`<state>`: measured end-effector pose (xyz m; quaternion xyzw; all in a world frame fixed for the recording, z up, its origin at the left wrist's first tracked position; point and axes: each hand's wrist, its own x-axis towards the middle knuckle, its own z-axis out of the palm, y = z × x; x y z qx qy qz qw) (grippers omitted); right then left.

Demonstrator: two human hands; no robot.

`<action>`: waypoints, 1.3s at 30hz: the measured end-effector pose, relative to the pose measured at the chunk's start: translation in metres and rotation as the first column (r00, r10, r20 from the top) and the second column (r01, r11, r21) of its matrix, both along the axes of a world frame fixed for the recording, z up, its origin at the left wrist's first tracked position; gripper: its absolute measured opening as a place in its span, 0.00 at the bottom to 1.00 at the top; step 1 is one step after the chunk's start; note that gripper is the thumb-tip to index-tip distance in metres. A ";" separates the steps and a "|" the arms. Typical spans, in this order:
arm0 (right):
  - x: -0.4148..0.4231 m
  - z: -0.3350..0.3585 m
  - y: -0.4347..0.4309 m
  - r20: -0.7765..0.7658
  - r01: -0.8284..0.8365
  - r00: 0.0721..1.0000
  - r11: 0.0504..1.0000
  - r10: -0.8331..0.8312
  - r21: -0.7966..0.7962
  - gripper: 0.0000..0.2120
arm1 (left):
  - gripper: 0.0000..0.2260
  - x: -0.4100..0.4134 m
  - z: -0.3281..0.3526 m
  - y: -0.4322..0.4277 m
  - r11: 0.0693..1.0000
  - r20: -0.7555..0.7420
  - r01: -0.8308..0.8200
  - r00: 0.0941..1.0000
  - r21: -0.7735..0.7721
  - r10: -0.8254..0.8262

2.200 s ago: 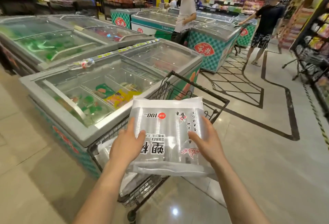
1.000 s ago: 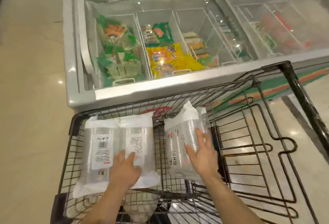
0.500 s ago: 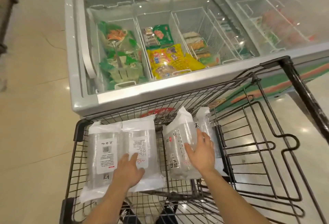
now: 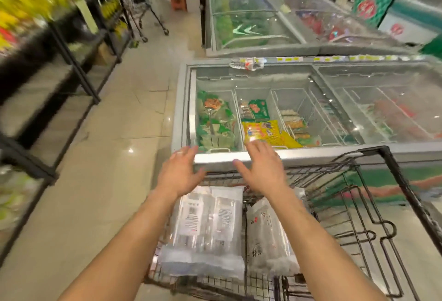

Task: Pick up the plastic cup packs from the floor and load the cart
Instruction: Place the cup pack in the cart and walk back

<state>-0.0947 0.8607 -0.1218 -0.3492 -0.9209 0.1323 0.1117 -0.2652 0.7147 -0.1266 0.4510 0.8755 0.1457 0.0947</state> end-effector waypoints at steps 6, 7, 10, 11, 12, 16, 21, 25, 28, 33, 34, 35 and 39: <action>-0.087 0.086 -0.118 -0.024 -0.195 0.979 0.965 0.202 0.176 0.35 | 0.33 -0.061 0.079 -0.152 0.978 -0.210 -0.187 0.956 0.093 0.203; -0.099 0.094 -0.140 -0.021 -0.221 0.973 0.959 0.228 0.180 0.35 | 0.33 -0.068 0.086 -0.178 0.973 -0.241 -0.210 0.943 0.099 0.228; -0.141 0.112 -0.236 -0.057 -0.332 0.935 0.918 0.351 0.216 0.34 | 0.32 -0.087 0.111 -0.287 0.945 -0.288 -0.303 0.900 0.126 0.327; -0.155 0.116 -0.270 -0.074 -0.366 0.918 0.905 0.389 0.216 0.34 | 0.32 -0.093 0.116 -0.326 0.932 -0.299 -0.337 0.883 0.136 0.362; -0.171 0.120 -0.304 -0.084 -0.401 0.901 0.891 0.426 0.215 0.34 | 0.33 -0.098 0.122 -0.366 0.918 -0.308 -0.373 0.864 0.138 0.398; -0.229 0.133 -0.446 -0.082 -0.577 0.796 0.793 0.599 0.195 0.34 | 0.36 -0.101 0.137 -0.524 0.825 -0.329 -0.552 0.762 0.120 0.558; -0.277 0.139 -0.610 -0.080 -0.763 0.614 0.617 0.785 0.191 0.35 | 0.33 -0.085 0.139 -0.690 0.654 -0.348 -0.749 0.588 0.105 0.730; -0.304 0.139 -0.752 -0.013 -0.905 0.380 0.375 0.925 0.202 0.35 | 0.36 -0.057 0.134 -0.818 0.429 -0.309 -0.897 0.381 0.103 0.871; -0.317 0.131 -0.846 0.022 -0.953 0.227 0.218 0.974 0.211 0.38 | 0.33 -0.036 0.120 -0.899 0.286 -0.284 -0.954 0.250 0.089 0.925; -0.345 0.112 -0.988 0.029 -0.981 0.014 0.008 0.999 0.196 0.40 | 0.33 -0.024 0.105 -1.016 0.066 -0.310 -0.997 0.054 0.027 0.949; -0.354 0.108 -1.015 0.027 -0.982 -0.017 -0.022 0.999 0.190 0.40 | 0.33 -0.027 0.103 -1.040 0.034 -0.317 -0.999 0.027 0.018 0.948; -0.363 0.104 -1.041 0.030 -0.982 -0.041 -0.045 0.999 0.184 0.39 | 0.34 -0.032 0.101 -1.064 0.004 -0.325 -1.000 -0.002 0.016 0.946; -0.413 0.091 -1.144 0.024 -0.979 -0.139 -0.141 0.990 0.147 0.38 | 0.33 -0.070 0.092 -1.156 -0.087 -0.310 -0.996 -0.089 0.018 0.947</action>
